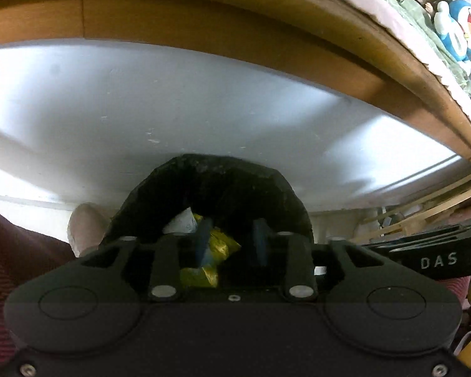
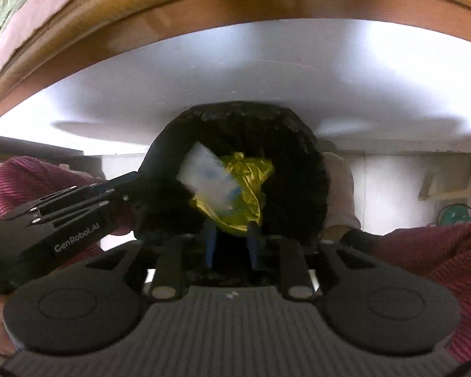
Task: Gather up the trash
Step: 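Open the left tool over the bin while the right tool releases the yellow foil bag, then raise both open tools back over the blanket toward the remaining wrappers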
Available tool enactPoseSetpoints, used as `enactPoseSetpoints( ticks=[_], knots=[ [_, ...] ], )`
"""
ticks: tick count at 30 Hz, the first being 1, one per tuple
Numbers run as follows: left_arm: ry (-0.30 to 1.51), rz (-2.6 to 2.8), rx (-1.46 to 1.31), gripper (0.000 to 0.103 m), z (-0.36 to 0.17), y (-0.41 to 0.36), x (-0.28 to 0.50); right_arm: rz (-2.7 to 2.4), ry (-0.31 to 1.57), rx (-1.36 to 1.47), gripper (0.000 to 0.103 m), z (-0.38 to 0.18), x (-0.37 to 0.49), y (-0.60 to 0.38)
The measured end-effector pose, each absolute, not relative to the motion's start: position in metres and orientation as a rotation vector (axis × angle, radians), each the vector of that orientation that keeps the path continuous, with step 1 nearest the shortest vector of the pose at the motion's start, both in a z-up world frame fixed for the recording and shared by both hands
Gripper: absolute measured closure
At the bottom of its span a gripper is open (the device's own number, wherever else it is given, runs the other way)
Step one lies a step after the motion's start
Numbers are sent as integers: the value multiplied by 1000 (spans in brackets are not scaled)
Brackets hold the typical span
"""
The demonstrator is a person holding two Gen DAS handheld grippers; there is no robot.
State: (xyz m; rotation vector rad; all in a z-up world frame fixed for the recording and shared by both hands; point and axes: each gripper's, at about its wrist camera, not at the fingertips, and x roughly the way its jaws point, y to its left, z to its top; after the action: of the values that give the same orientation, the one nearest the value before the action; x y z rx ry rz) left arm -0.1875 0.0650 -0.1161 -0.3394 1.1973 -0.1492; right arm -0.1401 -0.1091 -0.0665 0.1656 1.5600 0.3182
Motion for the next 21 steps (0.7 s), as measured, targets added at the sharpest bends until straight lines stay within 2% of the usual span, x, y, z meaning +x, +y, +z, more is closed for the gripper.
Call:
enactPoseSetpoints(
  ticks=[5, 10, 16, 19, 21],
  knots=[
    [1183, -157, -327, 55, -115, 66, -192, 325, 1518, 160, 52, -56, -138, -110],
    [1154, -183, -315, 54, -103, 65, -196, 346, 1458, 131, 44, -45, -137, -112],
    [1040, -265, -239, 47, -55, 54, -211, 403, 1360, 111, 36, -12, -141, -118],
    [957, -307, -207, 39, -22, 54, -215, 435, 1294, 123, 31, 15, -141, -128],
    [898, -329, -183, 30, 0, 54, -216, 447, 1245, 125, 29, 32, -140, -135]
  ],
)
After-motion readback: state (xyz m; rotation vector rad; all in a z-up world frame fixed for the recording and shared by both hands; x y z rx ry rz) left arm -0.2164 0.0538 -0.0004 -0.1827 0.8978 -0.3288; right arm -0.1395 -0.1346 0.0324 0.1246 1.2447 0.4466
